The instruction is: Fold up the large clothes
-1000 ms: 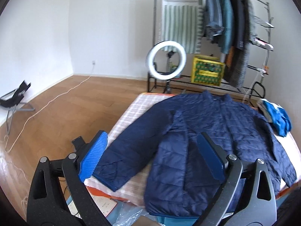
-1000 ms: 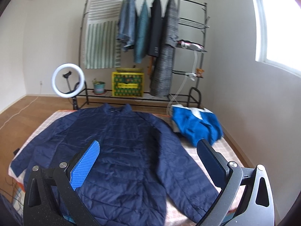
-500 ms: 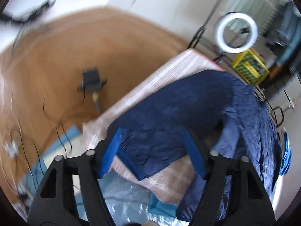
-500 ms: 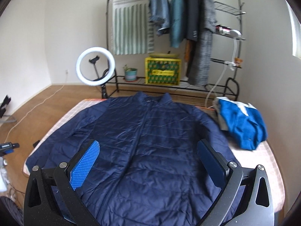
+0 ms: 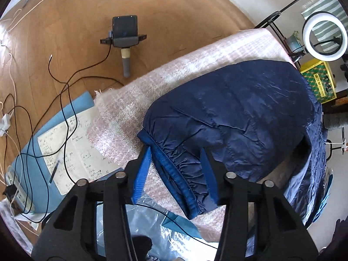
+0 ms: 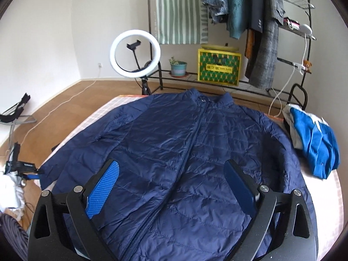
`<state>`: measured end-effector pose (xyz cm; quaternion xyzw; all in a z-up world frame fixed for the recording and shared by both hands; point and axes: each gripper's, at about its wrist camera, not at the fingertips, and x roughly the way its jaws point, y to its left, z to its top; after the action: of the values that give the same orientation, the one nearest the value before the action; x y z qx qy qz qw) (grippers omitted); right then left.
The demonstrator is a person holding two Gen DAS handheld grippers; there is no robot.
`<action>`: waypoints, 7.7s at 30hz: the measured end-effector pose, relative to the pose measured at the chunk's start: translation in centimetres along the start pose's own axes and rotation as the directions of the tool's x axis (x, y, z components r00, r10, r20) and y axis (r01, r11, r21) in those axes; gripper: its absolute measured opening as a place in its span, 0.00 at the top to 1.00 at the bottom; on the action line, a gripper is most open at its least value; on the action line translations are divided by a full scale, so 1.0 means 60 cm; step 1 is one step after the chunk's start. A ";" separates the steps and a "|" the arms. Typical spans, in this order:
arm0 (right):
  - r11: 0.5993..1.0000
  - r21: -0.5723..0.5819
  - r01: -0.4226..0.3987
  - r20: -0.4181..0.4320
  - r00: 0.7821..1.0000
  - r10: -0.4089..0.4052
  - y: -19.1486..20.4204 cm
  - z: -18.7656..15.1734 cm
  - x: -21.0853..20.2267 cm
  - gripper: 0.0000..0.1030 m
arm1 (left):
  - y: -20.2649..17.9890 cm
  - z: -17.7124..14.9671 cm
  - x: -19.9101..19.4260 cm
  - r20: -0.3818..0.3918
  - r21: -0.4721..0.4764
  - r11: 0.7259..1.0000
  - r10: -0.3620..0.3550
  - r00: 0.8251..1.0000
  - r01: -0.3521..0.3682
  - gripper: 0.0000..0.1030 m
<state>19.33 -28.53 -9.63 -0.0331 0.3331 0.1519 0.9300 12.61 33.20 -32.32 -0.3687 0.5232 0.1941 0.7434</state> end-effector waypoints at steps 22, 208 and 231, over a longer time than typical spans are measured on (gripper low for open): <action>0.993 0.078 -0.090 -0.141 0.985 0.100 -0.027 -0.003 0.047 0.69 | -0.285 -0.047 -0.139 0.176 0.365 0.897 -0.327 0.928 0.247 0.94; 0.647 0.653 0.394 -0.457 0.886 -0.078 -0.594 -0.374 -0.187 0.44 | -0.673 -0.375 -0.145 -0.010 0.840 0.498 -0.382 0.924 0.215 0.70; 0.772 0.635 0.043 -0.076 0.997 0.007 -0.456 -0.135 -0.256 0.98 | -0.672 -0.342 -0.136 -0.014 0.825 0.521 -0.371 0.928 0.221 0.70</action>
<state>11.48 -59.90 -7.34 0.2743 0.3988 0.0204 0.8748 23.70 -7.73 -14.62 -0.0524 0.4193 -0.1680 0.8906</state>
